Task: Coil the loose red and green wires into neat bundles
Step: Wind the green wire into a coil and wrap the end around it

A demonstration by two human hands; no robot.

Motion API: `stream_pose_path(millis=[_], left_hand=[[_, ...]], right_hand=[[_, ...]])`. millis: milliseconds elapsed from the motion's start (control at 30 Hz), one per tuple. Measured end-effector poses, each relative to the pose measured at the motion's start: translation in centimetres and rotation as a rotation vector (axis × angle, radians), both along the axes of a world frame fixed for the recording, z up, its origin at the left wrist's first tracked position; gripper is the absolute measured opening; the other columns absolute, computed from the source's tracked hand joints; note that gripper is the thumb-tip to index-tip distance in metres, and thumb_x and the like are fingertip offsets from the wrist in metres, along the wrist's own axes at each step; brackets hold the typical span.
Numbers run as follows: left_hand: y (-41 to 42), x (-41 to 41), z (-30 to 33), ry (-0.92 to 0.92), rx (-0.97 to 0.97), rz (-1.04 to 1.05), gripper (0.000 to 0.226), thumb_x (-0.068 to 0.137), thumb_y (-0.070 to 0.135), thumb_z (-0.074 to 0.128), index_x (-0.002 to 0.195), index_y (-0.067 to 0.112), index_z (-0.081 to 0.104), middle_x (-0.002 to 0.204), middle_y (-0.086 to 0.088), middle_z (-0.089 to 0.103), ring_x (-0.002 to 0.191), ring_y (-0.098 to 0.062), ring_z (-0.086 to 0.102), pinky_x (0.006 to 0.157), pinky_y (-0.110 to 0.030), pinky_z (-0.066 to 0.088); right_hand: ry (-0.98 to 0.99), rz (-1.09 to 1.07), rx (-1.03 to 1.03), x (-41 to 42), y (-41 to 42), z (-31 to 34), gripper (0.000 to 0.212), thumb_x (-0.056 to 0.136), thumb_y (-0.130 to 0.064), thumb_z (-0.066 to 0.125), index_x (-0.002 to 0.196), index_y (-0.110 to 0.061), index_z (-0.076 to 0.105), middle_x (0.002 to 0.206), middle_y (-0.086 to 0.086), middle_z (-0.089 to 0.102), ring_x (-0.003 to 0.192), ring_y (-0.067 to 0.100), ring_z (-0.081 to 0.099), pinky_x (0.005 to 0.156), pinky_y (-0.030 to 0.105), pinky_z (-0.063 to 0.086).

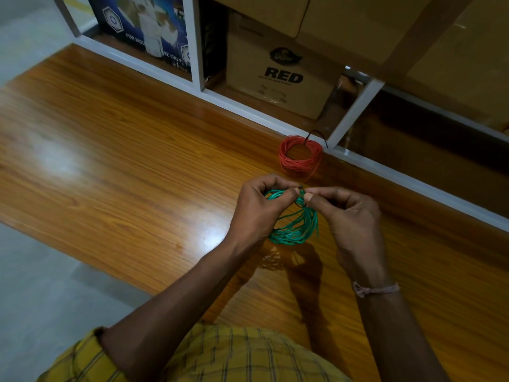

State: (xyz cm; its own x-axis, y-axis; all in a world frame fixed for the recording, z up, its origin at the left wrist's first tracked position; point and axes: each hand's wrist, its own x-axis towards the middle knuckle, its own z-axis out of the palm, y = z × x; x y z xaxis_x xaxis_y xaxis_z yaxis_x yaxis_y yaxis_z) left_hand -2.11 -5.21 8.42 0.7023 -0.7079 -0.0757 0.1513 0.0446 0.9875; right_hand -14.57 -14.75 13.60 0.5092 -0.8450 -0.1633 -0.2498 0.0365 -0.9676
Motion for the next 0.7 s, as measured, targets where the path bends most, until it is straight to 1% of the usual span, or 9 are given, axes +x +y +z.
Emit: stream_pose_path(millis=[100, 167, 233, 300, 400, 433, 533, 600, 700], left_hand=[[0.09, -0.17, -0.08, -0.03, 0.011, -0.02, 0.004, 0.094, 0.008, 0.079, 0.096, 0.008, 0.082, 0.09, -0.001, 0.081, 0.087, -0.009, 0.074, 0.078, -0.025, 0.057], [0.14, -0.27, -0.17, -0.046, 0.016, -0.04, 0.004, 0.094, 0.01, 0.08, 0.097, 0.01, 0.082, 0.093, -0.003, 0.081, 0.091, -0.013, 0.076, 0.081, -0.029, 0.059], [0.11, -0.26, -0.33, -0.058, 0.025, -0.054, 0.005, 0.094, 0.012, 0.08, 0.098, 0.012, 0.083, 0.094, -0.001, 0.081, 0.093, -0.015, 0.076, 0.084, -0.035, 0.06], [0.14, -0.17, -0.43, -0.061, 0.029, -0.069, 0.005, 0.094, 0.013, 0.08, 0.098, 0.015, 0.083, 0.094, -0.001, 0.081, 0.095, -0.017, 0.076, 0.087, -0.041, 0.06], [0.26, 0.05, -0.48, -0.062, 0.033, -0.103, 0.005, 0.094, 0.015, 0.08, 0.098, 0.016, 0.083, 0.096, -0.001, 0.081, 0.099, -0.022, 0.076, 0.092, -0.049, 0.06], [0.28, 0.12, -0.49, -0.065, 0.037, -0.115, 0.005, 0.095, 0.015, 0.08, 0.098, 0.016, 0.083, 0.097, -0.002, 0.081, 0.1, -0.023, 0.076, 0.093, -0.052, 0.06], [0.24, 0.25, -0.48, -0.068, 0.039, -0.138, 0.005, 0.093, 0.017, 0.08, 0.096, 0.019, 0.084, 0.097, -0.002, 0.081, 0.1, -0.025, 0.077, 0.094, -0.057, 0.059], [0.17, 0.3, -0.42, -0.059, 0.036, -0.144, 0.005, 0.092, 0.017, 0.081, 0.094, 0.02, 0.084, 0.096, -0.002, 0.082, 0.1, -0.025, 0.077, 0.095, -0.058, 0.059], [0.24, 0.43, -0.37, -0.046, 0.036, -0.154, 0.005, 0.092, 0.015, 0.081, 0.094, 0.019, 0.084, 0.095, -0.003, 0.082, 0.099, -0.025, 0.077, 0.095, -0.056, 0.059]], right_hand=[[0.0, -0.022, -0.003, 0.01, -0.04, -0.19, 0.01, 0.086, -0.007, 0.085, 0.09, -0.016, 0.083, 0.088, -0.001, 0.083, 0.083, 0.007, 0.078, 0.071, 0.015, 0.056], [-0.003, -0.056, 0.009, 0.07, -0.04, -0.33, 0.011, 0.084, -0.008, 0.087, 0.092, -0.014, 0.082, 0.087, 0.003, 0.082, 0.081, 0.008, 0.077, 0.07, 0.017, 0.056], [-0.013, -0.101, 0.033, 0.05, -0.04, -0.39, 0.018, 0.082, -0.008, 0.088, 0.096, -0.009, 0.077, 0.083, 0.005, 0.08, 0.075, 0.008, 0.076, 0.066, 0.017, 0.056], [-0.024, -0.106, 0.056, -0.07, -0.06, -0.33, 0.025, 0.082, -0.007, 0.088, 0.102, -0.007, 0.073, 0.079, 0.004, 0.078, 0.072, 0.007, 0.076, 0.063, 0.016, 0.056], [-0.023, -0.022, 0.068, -0.38, -0.09, -0.08, 0.027, 0.087, -0.006, 0.083, 0.111, -0.015, 0.077, 0.077, -0.003, 0.077, 0.074, 0.003, 0.076, 0.066, 0.014, 0.056], [-0.019, 0.01, 0.056, -0.5, -0.14, -0.05, 0.027, 0.089, -0.005, 0.081, 0.112, -0.018, 0.078, 0.079, -0.003, 0.077, 0.076, 0.002, 0.075, 0.068, 0.014, 0.057], [0.001, 0.081, -0.014, -0.61, -0.21, 0.03, 0.024, 0.091, -0.006, 0.079, 0.107, -0.024, 0.082, 0.094, 0.004, 0.08, 0.086, 0.005, 0.076, 0.076, 0.02, 0.06], [0.012, 0.092, -0.058, -0.65, -0.33, -0.13, 0.022, 0.091, -0.006, 0.08, 0.101, -0.025, 0.082, 0.094, 0.005, 0.08, 0.089, 0.009, 0.076, 0.077, 0.024, 0.06], [0.021, 0.059, -0.088, -0.64, -0.27, -0.39, 0.013, 0.089, -0.008, 0.082, 0.095, -0.02, 0.079, 0.092, 0.006, 0.079, 0.091, 0.017, 0.077, 0.079, 0.03, 0.061]])
